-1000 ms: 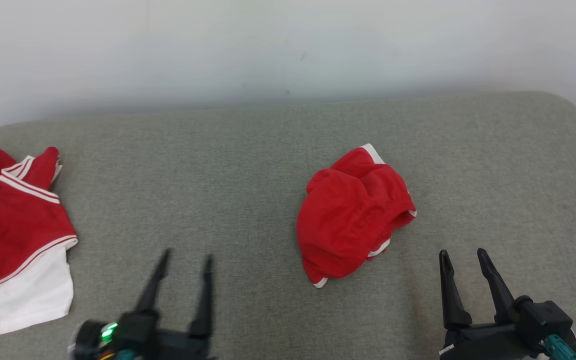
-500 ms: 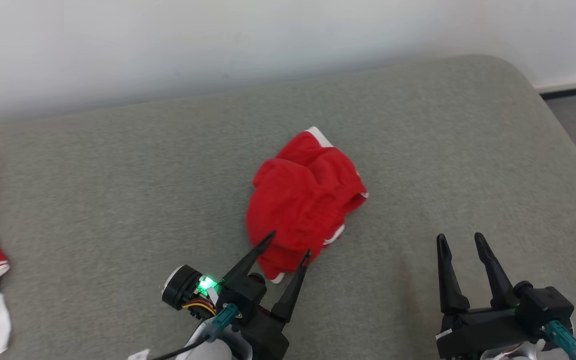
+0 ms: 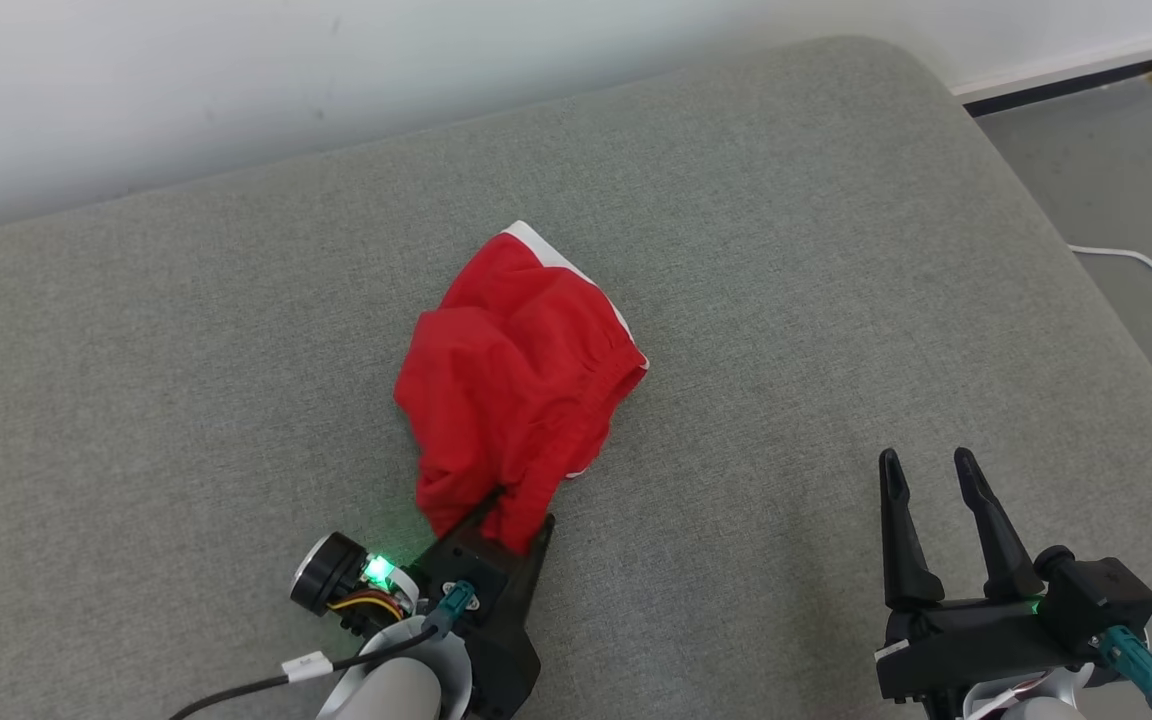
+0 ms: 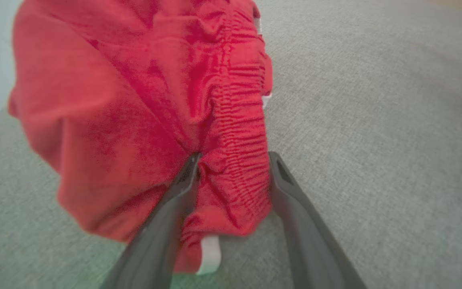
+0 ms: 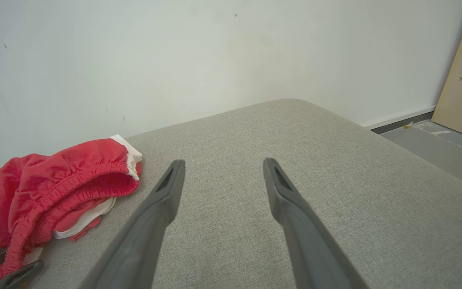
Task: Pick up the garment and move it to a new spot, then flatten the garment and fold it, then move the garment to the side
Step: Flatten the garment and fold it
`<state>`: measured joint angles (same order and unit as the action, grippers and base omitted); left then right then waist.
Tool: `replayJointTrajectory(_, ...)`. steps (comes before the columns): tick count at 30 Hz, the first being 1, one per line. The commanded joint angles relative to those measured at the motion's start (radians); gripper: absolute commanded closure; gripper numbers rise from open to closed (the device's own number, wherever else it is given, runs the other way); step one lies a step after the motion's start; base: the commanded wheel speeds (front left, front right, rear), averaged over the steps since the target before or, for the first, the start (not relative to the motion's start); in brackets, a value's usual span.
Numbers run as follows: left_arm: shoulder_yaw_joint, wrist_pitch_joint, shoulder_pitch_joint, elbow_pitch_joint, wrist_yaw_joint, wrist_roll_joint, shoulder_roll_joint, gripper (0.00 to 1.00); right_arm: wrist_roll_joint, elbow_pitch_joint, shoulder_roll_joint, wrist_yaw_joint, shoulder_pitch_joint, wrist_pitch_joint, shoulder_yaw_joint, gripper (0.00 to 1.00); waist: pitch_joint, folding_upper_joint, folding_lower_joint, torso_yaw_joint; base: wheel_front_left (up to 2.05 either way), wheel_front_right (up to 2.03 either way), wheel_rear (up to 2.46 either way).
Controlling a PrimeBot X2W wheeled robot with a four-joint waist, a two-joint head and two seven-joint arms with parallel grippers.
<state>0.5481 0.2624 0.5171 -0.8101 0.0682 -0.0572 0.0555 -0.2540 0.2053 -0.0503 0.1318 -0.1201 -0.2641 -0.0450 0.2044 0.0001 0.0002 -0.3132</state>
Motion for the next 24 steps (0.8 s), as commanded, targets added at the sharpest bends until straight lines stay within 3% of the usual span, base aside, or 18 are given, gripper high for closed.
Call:
replayJointTrajectory(1,0.005,0.001,0.015,-0.011,-0.004,-0.011,-0.001,1.0,-0.002,-0.002,0.0,-0.002,0.001,-0.001,0.005,0.0,-0.003,-0.0001,-0.0002,0.002,0.0,0.0,0.0)
replayJointTrajectory(7,0.051,0.003,0.032,0.074,0.03,-0.06,-0.004,1.0,-0.006,-0.003,0.0,-0.002,0.011,-0.001,0.008,0.0,-0.018,-0.0001,-0.0002,0.026,0.0,0.0,0.0)
replayJointTrajectory(12,0.165,-0.001,0.105,0.199,0.055,-0.131,-0.006,1.0,-0.017,0.007,0.0,-0.002,0.011,-0.001,0.013,0.0,-0.026,-0.0001,-0.0002,0.035,0.0,0.0,0.0)
replayJointTrajectory(22,0.367,-0.048,0.415,0.381,0.061,-0.311,-0.006,1.0,-0.03,0.019,0.0,-0.002,-0.02,-0.001,0.039,0.0,-0.017,-0.0001,-0.0002,-0.023,0.0,0.0,0.0)
replayJointTrajectory(24,0.384,-0.041,0.478,0.407,0.04,-0.374,-0.005,1.0,-0.032,0.021,0.0,-0.002,-0.018,-0.001,0.052,0.0,-0.015,-0.0001,-0.0002,-0.035,0.0,0.0,0.0)
